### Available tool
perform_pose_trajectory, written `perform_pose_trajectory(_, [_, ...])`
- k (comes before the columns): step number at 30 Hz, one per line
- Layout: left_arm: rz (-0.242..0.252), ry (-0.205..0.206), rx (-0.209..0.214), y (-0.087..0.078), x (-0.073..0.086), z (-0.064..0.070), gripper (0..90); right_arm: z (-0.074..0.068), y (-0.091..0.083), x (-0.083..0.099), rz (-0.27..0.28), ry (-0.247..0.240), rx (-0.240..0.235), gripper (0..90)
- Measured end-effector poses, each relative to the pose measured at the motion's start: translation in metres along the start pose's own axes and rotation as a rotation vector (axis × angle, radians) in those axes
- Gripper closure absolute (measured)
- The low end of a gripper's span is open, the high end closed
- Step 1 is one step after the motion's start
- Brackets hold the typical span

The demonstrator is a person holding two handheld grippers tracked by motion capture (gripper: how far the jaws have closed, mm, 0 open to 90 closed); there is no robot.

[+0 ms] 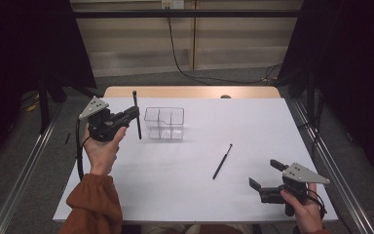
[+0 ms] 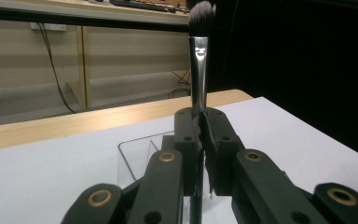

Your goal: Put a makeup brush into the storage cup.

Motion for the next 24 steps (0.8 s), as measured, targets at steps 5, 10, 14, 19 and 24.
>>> perform_pose_trajectory(5, [0.008,-0.007,-0.011,0.005,-0.006,0.002,84.5,0.0,0.0,0.0,-0.001,0.001,-0.001,0.0])
perform_pose_trajectory(10, [0.014,0.006,-0.019,0.014,-0.011,0.005,84.5,0.0,0.0,0.0,-0.002,0.001,0.0,0.0])
perform_pose_trajectory(14, [0.016,0.019,-0.024,0.02,-0.014,0.006,84.6,0.0,0.0,0.0,-0.002,0.002,-0.001,0.0])
perform_pose_trajectory(19, [0.019,0.036,-0.024,0.028,-0.018,0.008,84.5,0.0,0.0,0.0,-0.001,0.001,-0.003,0.0])
perform_pose_trajectory(24, [0.022,0.033,0.001,0.033,-0.022,0.012,84.5,0.0,0.001,0.0,-0.002,0.003,-0.005,0.0])
Point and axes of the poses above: each handheld gripper's, and its own axes: y roughly forward along the jaws, x roughly out of its underside, z roughly to its right, the point moved 3 cm from there along y, roughly forward along the jaws, and after that the axes turned 12 degrees about -x, right-handed, at the moved point
